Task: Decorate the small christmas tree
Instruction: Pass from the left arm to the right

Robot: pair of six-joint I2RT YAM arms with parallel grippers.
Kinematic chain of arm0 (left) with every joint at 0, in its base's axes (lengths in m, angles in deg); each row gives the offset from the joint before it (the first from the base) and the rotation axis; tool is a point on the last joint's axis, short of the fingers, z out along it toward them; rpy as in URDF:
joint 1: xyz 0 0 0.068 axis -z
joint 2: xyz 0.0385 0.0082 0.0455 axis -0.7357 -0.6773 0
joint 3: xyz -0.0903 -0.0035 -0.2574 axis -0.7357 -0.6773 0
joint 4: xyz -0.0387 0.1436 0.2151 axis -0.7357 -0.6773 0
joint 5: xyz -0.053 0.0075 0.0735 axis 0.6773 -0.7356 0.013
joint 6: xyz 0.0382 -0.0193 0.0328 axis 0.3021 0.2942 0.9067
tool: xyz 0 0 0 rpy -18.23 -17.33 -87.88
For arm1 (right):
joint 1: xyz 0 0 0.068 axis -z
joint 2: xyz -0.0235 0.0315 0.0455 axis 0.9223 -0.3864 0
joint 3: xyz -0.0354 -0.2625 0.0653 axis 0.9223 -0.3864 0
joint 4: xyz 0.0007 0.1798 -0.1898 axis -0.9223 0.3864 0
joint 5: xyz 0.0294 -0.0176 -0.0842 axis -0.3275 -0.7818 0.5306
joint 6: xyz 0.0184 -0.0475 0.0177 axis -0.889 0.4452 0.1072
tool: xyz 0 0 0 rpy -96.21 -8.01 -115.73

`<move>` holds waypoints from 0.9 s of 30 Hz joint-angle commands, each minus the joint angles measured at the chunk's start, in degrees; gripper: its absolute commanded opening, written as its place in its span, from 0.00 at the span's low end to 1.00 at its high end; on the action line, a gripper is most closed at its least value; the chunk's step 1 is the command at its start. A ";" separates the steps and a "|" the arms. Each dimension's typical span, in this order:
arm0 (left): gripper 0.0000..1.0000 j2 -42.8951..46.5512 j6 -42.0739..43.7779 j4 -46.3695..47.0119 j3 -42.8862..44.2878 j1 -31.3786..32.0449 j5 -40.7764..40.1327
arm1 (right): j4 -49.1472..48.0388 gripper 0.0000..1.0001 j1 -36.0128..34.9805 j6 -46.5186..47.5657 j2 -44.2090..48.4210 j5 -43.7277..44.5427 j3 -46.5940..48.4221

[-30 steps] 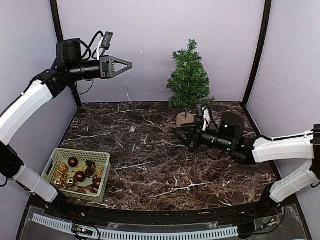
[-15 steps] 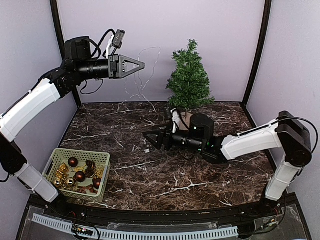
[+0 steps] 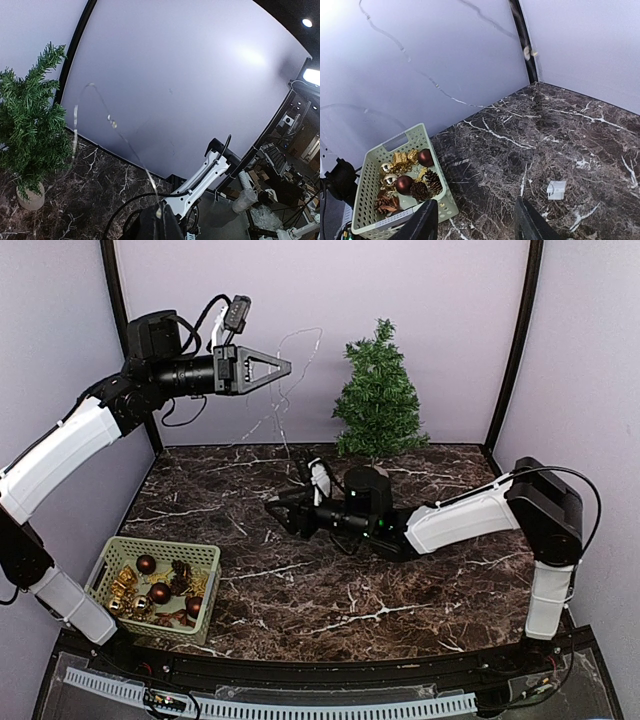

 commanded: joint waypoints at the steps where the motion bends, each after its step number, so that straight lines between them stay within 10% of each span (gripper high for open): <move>1: 0.00 2.10 -1.16 3.18 0.32 0.42 1.42 | -3.14 0.51 -0.38 2.23 -1.90 3.14 3.17; 13: 0.00 2.89 -2.17 3.87 -0.37 0.43 1.70 | -5.34 0.48 -0.33 2.98 -3.35 10.51 2.40; 19: 0.00 3.96 0.25 1.57 -0.79 0.42 0.97 | -5.25 0.02 -0.34 3.88 -2.34 12.80 1.52; 27: 0.02 11.71 10.66 -4.45 -9.35 -1.44 -13.74 | -3.82 0.00 -0.31 3.42 6.09 16.35 -7.89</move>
